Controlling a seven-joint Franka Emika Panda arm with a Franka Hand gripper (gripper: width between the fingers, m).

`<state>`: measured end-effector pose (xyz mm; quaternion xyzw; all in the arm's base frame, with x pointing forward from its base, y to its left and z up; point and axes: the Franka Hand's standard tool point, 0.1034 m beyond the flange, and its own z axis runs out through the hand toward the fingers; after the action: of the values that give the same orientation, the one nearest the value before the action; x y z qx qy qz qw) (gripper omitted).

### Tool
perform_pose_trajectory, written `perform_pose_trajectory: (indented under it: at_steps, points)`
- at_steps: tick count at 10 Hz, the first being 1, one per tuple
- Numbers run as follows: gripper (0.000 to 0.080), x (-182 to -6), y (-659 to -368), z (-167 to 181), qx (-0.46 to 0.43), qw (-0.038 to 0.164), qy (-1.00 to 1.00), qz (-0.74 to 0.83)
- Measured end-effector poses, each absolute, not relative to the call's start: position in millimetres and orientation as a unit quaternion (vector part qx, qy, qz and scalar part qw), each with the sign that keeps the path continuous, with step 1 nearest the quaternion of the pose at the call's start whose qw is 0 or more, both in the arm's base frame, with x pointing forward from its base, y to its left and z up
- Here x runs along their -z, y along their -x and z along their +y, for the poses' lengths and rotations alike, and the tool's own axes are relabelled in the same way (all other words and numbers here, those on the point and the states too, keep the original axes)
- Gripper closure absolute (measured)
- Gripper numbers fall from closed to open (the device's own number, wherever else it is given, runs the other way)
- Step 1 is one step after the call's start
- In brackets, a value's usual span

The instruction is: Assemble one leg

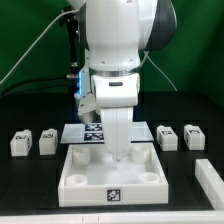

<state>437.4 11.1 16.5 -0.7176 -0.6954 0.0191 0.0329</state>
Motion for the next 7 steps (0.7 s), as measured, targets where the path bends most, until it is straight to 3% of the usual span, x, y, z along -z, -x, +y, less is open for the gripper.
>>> perform_pose_trajectory:
  at_steps: [1,2,3,4,6,7]
  points:
    - [0.0150,-16.3,-437.2,10.8,-0.019,0.033,0.718,-0.695]
    - [0.0263,-16.3,-437.2,10.6,-0.019,0.033,0.718,-0.695]
    - [0.0436,-16.2,-437.2,10.2,-0.019,0.033,0.718,-0.695]
    - [0.0436,-16.1,-437.0,9.9,-0.019,0.033,0.719,-0.694]
    - [0.0742,-16.2,-437.1,9.6,-0.019,0.033,0.719,-0.694]
    - [0.0742,-16.4,-437.5,9.4,-0.019,0.033,0.719,-0.694]
